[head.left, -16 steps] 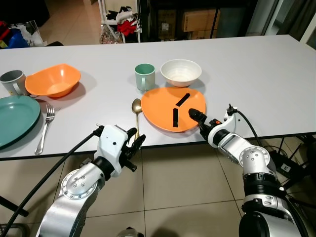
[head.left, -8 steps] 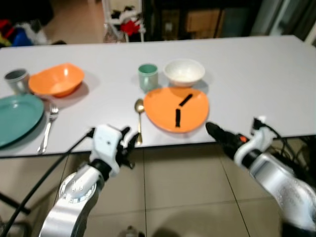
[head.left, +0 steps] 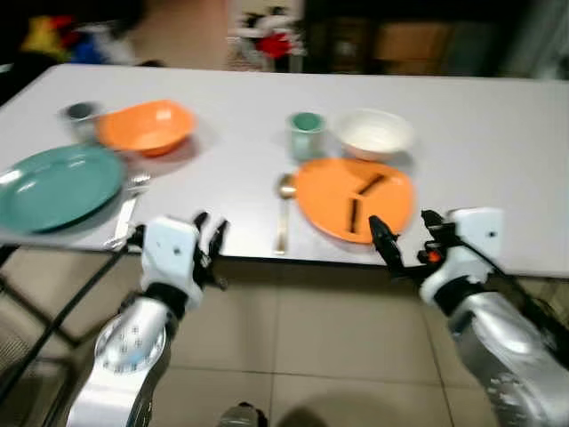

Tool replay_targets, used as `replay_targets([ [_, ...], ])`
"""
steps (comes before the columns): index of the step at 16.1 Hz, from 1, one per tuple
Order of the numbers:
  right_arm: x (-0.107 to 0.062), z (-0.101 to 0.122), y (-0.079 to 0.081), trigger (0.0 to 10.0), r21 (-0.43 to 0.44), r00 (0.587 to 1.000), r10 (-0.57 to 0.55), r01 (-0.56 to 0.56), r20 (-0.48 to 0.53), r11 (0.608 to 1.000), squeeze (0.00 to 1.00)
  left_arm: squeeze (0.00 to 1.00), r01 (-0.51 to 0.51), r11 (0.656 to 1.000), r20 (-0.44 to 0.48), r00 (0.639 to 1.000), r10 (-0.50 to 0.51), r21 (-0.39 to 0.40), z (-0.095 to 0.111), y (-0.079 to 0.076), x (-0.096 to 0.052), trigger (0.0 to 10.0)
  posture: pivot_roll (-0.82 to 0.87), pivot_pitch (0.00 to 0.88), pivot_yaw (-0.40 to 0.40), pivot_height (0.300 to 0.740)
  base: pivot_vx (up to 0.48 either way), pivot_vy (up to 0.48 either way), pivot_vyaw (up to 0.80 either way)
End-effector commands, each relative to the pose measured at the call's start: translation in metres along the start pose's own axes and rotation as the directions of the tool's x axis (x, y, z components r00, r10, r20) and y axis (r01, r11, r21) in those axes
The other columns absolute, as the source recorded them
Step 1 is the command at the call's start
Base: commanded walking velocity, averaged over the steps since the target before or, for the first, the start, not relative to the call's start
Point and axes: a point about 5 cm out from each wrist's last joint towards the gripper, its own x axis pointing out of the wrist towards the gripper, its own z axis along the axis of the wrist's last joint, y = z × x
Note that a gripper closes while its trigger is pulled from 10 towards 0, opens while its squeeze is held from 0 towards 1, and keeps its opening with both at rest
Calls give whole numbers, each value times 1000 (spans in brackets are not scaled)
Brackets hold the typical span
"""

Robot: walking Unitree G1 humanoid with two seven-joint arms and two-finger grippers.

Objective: Setting the table

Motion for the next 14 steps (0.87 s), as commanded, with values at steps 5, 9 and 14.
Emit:
replay_targets([
  [5, 5, -10, 8, 10000, -3, 998, 45, -45, -32, 999, 1000, 0, 46, 998, -15, 999, -45, 42, 0, -6, 3, 10000, 117, 0, 31, 740, 0, 0, 800],
  [9, 4, -11, 9, 10000, 15, 1000, 18, -17, -11, 1000, 1000, 0, 97, 995, -7, 995, -97, 34, 4, -13, 14, 10000, 114, 0, 52, 740, 0, 0, 800],
  [14, 3, -6, 10, 10000, 11, 999, 7, -8, 33, 1000, 1000, 0, 56, 998, -22, 998, -56, -6, 0, -2, 17, 10000, 78, 0, 91, 740, 0, 0, 800],
])
